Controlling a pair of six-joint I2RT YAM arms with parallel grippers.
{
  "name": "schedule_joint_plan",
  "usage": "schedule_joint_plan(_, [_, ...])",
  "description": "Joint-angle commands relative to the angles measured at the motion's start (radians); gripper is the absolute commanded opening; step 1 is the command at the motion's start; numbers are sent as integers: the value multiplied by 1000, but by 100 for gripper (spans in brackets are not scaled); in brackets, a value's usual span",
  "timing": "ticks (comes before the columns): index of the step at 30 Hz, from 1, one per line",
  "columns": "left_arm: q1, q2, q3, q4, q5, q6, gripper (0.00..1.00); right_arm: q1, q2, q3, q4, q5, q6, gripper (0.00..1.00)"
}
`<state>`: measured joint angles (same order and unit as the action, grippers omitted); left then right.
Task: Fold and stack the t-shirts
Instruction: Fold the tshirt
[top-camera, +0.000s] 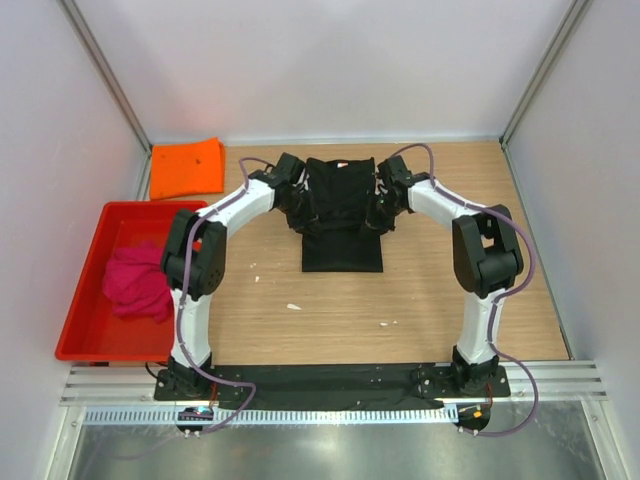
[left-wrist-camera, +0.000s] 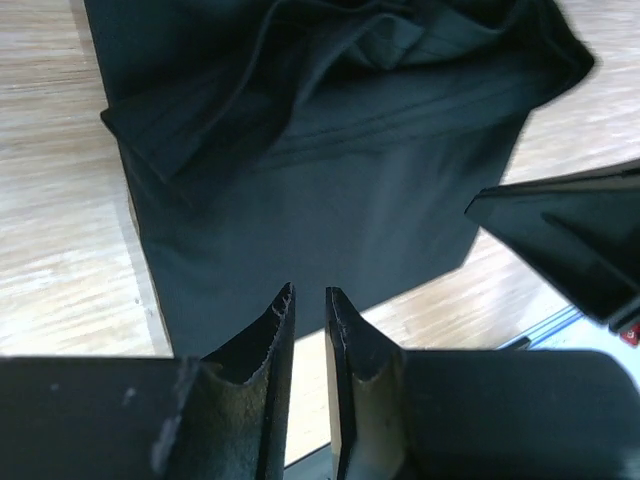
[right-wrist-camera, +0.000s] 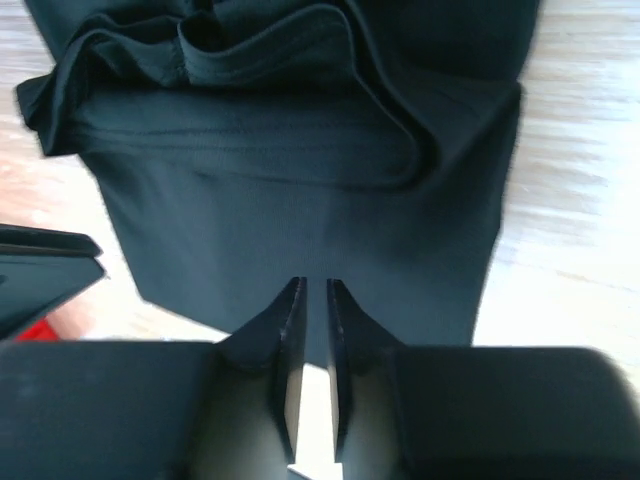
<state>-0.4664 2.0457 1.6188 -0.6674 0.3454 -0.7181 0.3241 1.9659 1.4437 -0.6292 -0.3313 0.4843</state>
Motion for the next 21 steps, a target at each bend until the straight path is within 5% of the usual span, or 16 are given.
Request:
schedule_joint_plan(1, [5, 33, 32, 42, 24, -14, 19, 23, 28, 49, 62, 72, 23, 21])
schedule_joint_plan(12, [0, -19, 4, -11, -36, 3, 20, 32, 169, 271, 19, 187, -4, 33])
schedule_joint_plan(19, [-2, -32, -2, -17, -54, -4, 25, 12, 381, 806, -140, 206, -6, 39])
schedule_joint_plan(21, [-2, -6, 24, -17, -43, 2, 28, 12, 375, 851, -223, 207, -24, 42])
